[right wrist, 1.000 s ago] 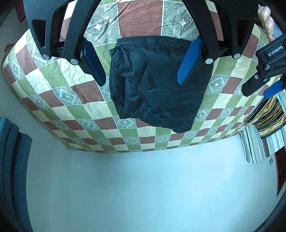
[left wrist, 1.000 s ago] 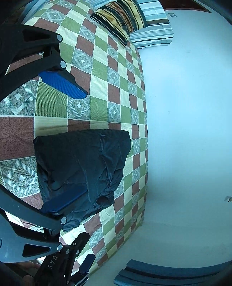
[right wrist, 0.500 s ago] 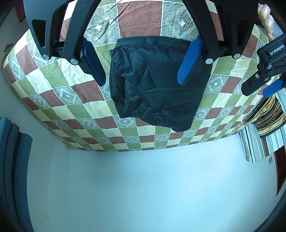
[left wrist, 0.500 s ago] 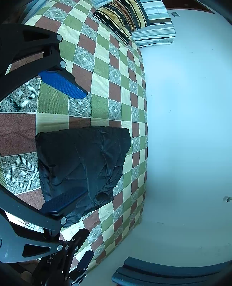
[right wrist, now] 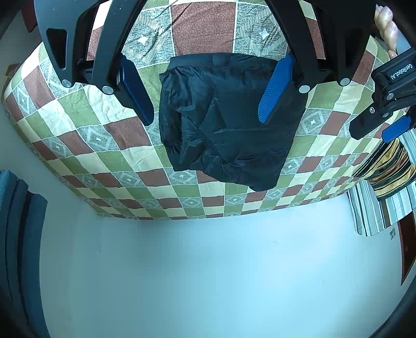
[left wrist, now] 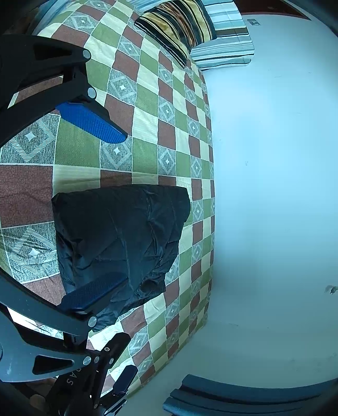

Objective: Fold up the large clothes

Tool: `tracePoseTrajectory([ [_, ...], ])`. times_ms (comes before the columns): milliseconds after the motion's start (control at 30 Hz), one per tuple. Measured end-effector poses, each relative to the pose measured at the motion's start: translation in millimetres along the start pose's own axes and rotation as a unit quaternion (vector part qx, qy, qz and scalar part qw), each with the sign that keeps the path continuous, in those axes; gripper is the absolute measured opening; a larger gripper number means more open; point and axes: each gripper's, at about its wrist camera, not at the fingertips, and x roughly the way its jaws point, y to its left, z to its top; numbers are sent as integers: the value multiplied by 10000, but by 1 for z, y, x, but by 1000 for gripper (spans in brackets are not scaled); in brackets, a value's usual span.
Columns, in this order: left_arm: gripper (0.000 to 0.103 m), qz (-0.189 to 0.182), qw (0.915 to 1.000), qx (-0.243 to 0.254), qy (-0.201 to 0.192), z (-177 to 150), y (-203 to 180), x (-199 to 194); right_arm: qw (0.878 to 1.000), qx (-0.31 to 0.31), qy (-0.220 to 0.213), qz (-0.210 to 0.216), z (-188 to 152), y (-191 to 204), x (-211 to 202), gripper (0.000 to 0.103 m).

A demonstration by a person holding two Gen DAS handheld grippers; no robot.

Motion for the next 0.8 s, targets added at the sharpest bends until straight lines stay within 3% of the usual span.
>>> tracePoseTrajectory([
  [500,99,221,9997,13,48,0,-2,-3,10000,-25,-1,8,-1,2,-3,81],
  [800,99,165,9998,43,-70,1,-3,-8,10000,-26,-5,2,-1,3,-3,81],
])
